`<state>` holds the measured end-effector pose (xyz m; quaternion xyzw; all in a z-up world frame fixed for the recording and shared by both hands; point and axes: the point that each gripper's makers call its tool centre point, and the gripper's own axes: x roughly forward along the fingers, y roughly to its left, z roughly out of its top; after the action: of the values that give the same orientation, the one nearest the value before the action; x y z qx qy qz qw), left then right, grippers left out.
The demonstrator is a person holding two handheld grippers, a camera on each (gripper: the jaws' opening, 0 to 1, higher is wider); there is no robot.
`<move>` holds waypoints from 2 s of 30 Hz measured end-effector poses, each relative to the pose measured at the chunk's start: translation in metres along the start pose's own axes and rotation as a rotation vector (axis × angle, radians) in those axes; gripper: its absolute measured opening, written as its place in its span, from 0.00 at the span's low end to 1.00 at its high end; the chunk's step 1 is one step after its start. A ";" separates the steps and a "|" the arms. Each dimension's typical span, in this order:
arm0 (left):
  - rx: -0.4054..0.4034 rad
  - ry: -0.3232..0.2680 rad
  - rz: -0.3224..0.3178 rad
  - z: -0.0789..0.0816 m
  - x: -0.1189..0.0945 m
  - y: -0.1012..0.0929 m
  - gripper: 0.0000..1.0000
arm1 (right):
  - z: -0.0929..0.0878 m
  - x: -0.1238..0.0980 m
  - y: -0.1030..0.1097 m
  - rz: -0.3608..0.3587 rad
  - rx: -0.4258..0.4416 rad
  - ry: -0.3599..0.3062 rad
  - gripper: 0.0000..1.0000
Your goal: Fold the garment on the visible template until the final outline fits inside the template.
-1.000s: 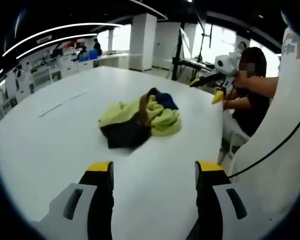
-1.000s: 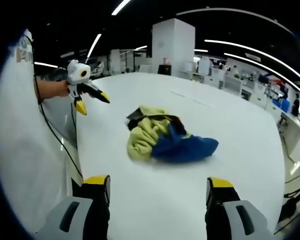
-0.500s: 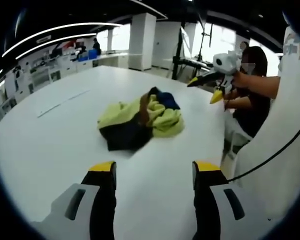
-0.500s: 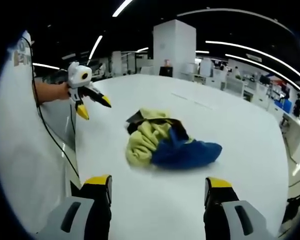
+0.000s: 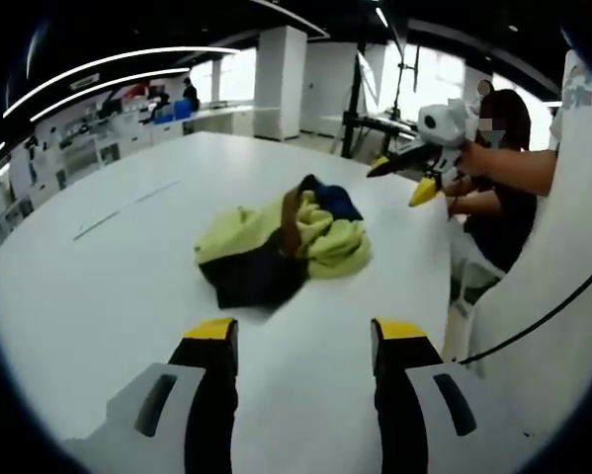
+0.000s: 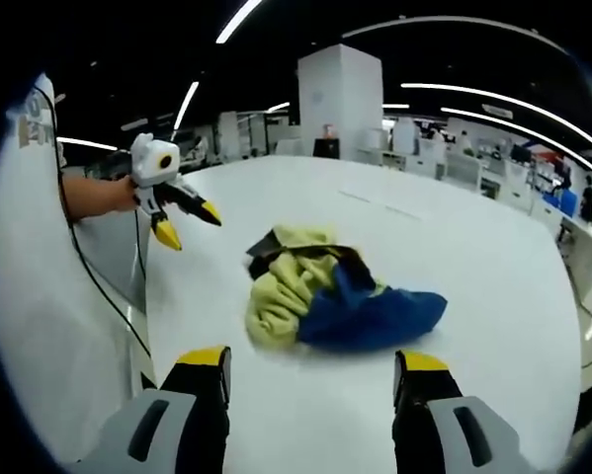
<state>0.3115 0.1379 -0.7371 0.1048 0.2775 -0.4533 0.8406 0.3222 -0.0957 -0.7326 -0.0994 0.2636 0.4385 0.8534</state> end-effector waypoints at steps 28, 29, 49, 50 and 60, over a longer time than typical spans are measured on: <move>0.019 0.010 -0.013 0.011 0.024 0.001 0.45 | 0.019 0.017 -0.012 -0.023 0.115 -0.084 0.44; 0.020 0.013 -0.013 0.011 0.025 0.001 0.44 | 0.019 0.017 -0.013 -0.024 0.115 -0.081 0.43; 0.083 0.032 0.013 0.018 0.042 0.006 0.35 | 0.024 0.033 -0.017 -0.016 0.163 -0.097 0.34; 0.082 0.033 0.014 0.018 0.043 0.007 0.35 | 0.024 0.033 -0.017 -0.016 0.165 -0.097 0.34; 0.092 0.067 0.022 0.010 0.054 0.011 0.30 | 0.023 0.040 -0.018 -0.016 0.189 -0.099 0.31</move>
<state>0.3478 0.1018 -0.7596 0.1618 0.2831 -0.4524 0.8300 0.3636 -0.0693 -0.7356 0.0011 0.2606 0.4093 0.8744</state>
